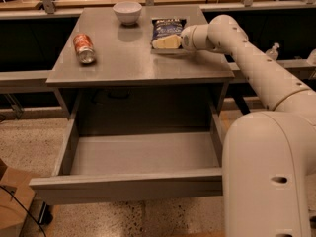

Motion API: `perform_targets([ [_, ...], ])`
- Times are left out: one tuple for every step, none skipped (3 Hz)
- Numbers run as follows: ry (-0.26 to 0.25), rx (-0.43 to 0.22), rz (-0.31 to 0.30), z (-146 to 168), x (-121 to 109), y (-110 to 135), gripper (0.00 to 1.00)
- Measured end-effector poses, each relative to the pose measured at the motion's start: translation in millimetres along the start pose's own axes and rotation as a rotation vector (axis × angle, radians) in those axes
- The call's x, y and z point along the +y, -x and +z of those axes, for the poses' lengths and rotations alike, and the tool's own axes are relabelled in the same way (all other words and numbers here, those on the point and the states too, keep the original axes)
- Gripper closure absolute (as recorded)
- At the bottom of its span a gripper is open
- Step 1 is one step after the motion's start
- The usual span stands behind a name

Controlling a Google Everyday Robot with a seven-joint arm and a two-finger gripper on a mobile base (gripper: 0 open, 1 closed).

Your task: Place blue chip bag into top drawer

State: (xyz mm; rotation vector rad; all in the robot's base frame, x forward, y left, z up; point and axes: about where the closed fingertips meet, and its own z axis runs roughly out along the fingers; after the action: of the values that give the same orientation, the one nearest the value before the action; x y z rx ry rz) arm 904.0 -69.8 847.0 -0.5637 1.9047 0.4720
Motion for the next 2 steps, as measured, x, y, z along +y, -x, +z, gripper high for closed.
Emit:
perform_targets([
  [0.009,-0.022,0.024,21.9,3.1,2.4,0.25],
  [0.000,-0.032,-0.030,23.6,6.6,13.7,0.48],
])
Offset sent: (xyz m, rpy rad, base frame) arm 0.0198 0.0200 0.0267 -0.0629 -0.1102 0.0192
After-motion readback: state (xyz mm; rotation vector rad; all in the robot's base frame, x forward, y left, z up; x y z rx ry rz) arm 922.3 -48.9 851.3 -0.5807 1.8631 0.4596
